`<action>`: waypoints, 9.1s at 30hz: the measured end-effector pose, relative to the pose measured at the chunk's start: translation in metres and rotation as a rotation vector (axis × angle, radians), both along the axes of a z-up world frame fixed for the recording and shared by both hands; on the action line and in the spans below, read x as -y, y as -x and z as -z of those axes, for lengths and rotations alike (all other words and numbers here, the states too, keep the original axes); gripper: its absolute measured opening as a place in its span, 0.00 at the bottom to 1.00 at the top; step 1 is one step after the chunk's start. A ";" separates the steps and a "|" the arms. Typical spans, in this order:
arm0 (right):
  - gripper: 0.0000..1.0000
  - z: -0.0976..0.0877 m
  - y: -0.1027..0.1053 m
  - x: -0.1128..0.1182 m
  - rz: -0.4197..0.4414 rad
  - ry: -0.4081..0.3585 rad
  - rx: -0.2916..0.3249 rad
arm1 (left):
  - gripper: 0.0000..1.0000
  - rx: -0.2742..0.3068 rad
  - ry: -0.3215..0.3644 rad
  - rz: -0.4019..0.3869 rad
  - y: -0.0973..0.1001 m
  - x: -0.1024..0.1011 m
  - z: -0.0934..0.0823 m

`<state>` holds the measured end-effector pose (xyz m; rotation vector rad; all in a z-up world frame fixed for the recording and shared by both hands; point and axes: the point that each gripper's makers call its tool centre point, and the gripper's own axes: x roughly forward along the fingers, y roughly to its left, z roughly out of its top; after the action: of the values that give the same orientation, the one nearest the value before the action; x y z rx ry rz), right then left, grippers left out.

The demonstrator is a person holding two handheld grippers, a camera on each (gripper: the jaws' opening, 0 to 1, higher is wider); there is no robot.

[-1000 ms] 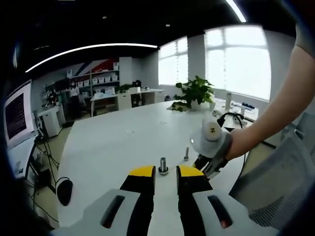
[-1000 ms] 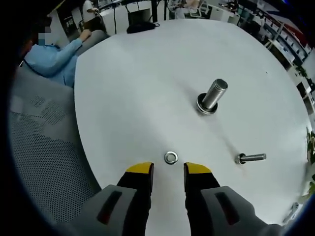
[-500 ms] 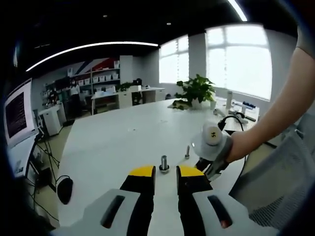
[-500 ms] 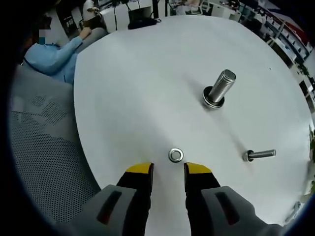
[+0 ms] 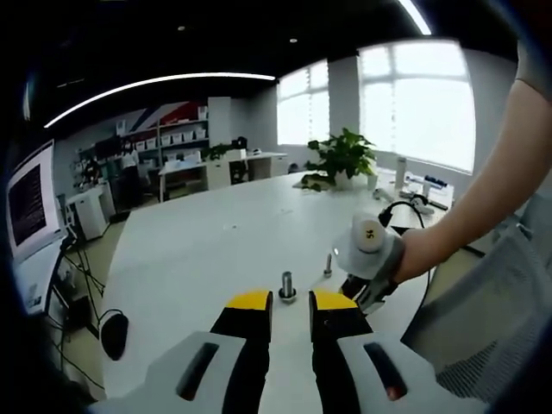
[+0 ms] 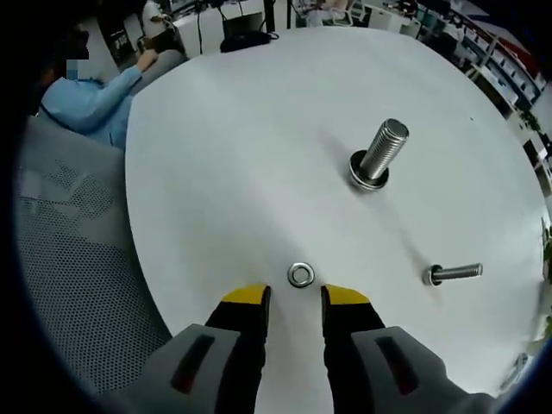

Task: Place the washer onto the threaded stud by aligning its center hole with the stud, sliding it down to the base, and recovering from edge contact or off-axis alignment until the washer reaches the visible bottom stop.

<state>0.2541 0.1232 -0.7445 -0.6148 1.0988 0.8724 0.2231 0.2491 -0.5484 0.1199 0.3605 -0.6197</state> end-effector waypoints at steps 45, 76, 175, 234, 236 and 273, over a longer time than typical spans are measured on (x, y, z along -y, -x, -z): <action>0.17 0.001 -0.014 -0.003 -0.036 0.035 -0.022 | 0.14 -0.020 0.000 0.000 0.001 -0.001 0.004; 0.03 0.005 -0.012 -0.004 -0.167 0.211 -0.055 | 0.13 -0.034 0.006 -0.001 0.001 -0.001 0.007; 0.37 -0.193 -0.021 0.064 0.550 -0.700 0.605 | 0.17 -0.446 -0.133 -0.276 -0.048 -0.166 0.121; 0.37 -0.187 -0.021 0.058 0.535 -0.722 0.560 | 0.11 -0.752 -0.552 -0.017 -0.085 -0.183 0.194; 0.37 -0.186 -0.021 0.059 0.537 -0.723 0.556 | 0.11 -0.762 -0.552 -0.012 -0.085 -0.183 0.194; 0.37 -0.183 -0.022 0.060 0.547 -0.717 0.544 | 0.09 -0.632 -0.635 0.206 -0.083 -0.134 0.177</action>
<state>0.2757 0.0629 -0.5618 0.0680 0.3664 0.5104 0.3063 0.3836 -0.7254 0.5800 1.1650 -0.7220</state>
